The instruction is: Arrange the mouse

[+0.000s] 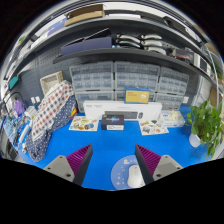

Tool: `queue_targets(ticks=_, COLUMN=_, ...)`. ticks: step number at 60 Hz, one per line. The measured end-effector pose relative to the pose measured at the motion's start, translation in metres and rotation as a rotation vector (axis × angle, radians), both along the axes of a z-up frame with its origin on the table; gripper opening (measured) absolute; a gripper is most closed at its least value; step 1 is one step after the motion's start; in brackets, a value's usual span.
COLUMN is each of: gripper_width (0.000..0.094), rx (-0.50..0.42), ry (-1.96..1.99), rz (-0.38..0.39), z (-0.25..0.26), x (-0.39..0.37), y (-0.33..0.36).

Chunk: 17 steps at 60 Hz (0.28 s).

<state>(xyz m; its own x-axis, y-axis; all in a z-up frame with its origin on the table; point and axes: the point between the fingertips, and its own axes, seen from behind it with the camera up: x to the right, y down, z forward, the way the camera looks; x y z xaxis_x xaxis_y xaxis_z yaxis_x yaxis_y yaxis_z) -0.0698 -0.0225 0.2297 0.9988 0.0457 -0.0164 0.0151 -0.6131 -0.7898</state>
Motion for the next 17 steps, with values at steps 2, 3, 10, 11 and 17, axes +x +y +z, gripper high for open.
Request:
queue_targets(ticks=2, gripper_width=0.0866, rx=-0.003, ry=0.000, rz=-0.002, z=-0.0009, x=0.0004, y=0.0000)
queue_targets(ticks=3, gripper_width=0.0867, rx=-0.004, ry=-0.001, rz=-0.003, z=-0.0013, x=0.0009, y=-0.0001)
queue_targets(ticks=10, gripper_width=0.0871, rx=-0.005, ry=-0.002, rz=-0.011, z=-0.0027, x=0.0041, y=-0.0008)
queue_targets(ticks=11, gripper_width=0.0870, rx=-0.004, ry=-0.003, rz=-0.012, z=-0.0027, x=0.0047, y=-0.0009)
queue_targets(ticks=17, gripper_width=0.0867, rx=-0.004, ry=-0.005, rz=-0.022, z=-0.0030, x=0.0081, y=-0.0010)
